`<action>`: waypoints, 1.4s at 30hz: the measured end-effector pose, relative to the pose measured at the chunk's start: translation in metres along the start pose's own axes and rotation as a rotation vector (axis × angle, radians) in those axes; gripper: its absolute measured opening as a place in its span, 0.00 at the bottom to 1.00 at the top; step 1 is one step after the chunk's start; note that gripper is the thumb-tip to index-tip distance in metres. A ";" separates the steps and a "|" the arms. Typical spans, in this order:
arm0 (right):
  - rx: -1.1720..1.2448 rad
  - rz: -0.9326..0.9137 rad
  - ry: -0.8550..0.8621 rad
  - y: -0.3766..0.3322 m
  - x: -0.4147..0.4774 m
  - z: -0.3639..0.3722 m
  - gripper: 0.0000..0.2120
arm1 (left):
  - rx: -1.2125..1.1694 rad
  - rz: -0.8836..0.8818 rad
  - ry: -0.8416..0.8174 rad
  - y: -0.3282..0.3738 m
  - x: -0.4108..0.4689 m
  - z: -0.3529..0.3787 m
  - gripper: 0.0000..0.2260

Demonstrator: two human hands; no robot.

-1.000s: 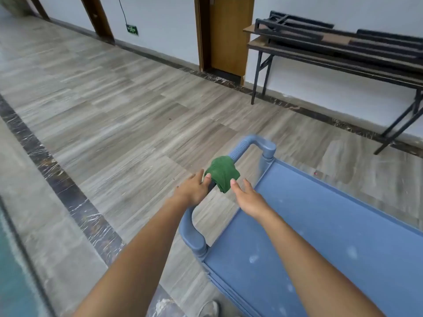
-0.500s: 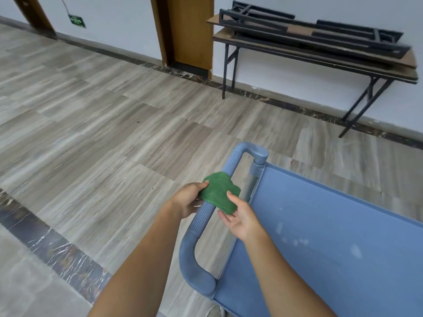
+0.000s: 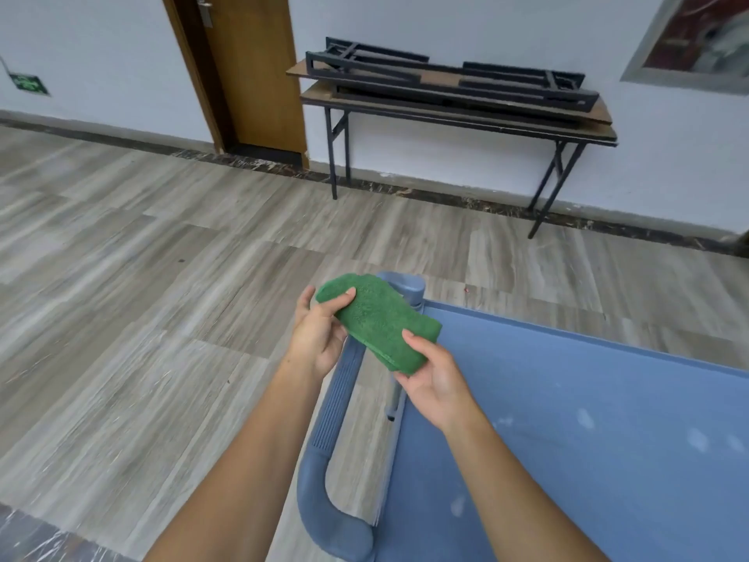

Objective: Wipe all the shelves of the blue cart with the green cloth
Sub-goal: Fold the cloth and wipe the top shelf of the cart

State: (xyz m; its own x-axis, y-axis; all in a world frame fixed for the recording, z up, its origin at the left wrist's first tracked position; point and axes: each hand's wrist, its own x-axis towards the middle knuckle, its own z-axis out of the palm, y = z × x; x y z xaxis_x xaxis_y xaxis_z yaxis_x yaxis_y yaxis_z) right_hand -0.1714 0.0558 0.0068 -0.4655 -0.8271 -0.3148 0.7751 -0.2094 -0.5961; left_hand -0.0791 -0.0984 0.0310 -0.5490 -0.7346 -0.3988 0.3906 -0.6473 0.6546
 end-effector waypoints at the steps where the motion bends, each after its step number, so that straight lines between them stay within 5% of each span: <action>1: -0.004 -0.033 -0.020 -0.010 -0.005 0.000 0.16 | -0.006 -0.013 -0.027 -0.004 -0.002 0.012 0.43; 8: -0.201 -0.200 0.105 -0.076 -0.048 -0.024 0.16 | 0.199 -0.149 -0.098 -0.059 -0.022 0.057 0.27; 11: -0.372 -0.183 0.130 -0.120 -0.078 -0.043 0.13 | 0.556 -0.264 -0.163 -0.087 -0.042 0.074 0.19; 13: -0.559 -0.127 0.112 -0.152 -0.101 -0.057 0.15 | 0.840 -0.164 -0.219 -0.106 -0.059 0.088 0.21; 16: -0.885 -0.003 0.047 -0.200 -0.139 -0.077 0.21 | 0.947 0.082 -0.528 -0.130 -0.098 0.126 0.21; 20: -1.037 0.033 -0.107 -0.257 -0.194 -0.110 0.16 | 0.869 0.082 -0.919 -0.174 -0.152 0.179 0.18; 28: -0.805 -0.157 -0.048 -0.338 -0.312 -0.209 0.20 | 0.853 -0.030 -0.985 -0.285 -0.259 0.260 0.15; 34: 0.038 -0.222 -0.133 -0.331 -0.354 -0.275 0.50 | 0.699 -0.034 -0.887 -0.339 -0.326 0.310 0.14; 42: 0.311 -0.354 -0.283 -0.289 -0.384 -0.307 0.50 | 0.652 -0.112 -0.731 -0.375 -0.359 0.356 0.16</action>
State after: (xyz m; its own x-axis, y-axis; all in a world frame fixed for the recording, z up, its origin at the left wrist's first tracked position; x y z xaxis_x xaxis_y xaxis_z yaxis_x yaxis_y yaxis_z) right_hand -0.3479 0.5944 0.0733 -0.6213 -0.7770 0.1016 0.7015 -0.6093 -0.3697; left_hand -0.2913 0.4804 0.1577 -0.9653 -0.2271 -0.1287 -0.0551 -0.3047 0.9509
